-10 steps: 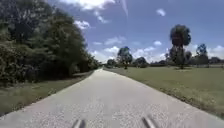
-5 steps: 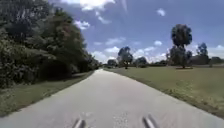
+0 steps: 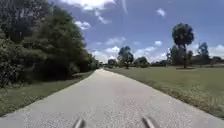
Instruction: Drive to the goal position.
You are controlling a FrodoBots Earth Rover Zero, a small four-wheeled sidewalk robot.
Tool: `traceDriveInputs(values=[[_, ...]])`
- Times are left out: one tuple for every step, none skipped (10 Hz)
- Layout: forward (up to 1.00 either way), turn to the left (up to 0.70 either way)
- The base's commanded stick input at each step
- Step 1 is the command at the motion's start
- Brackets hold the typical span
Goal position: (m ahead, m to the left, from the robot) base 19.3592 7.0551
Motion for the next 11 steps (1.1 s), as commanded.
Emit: traceDriveInputs(values=[[0.50, 0.00], [0.50, 0.00], [0.50, 0.00], [0.50, 0.00], [0.50, 0.00], [0.50, 0.00], [0.50, 0.00], [0.50, 0.00], [0.50, 0.00], [0.50, 0.00], [0.50, 0.00]])
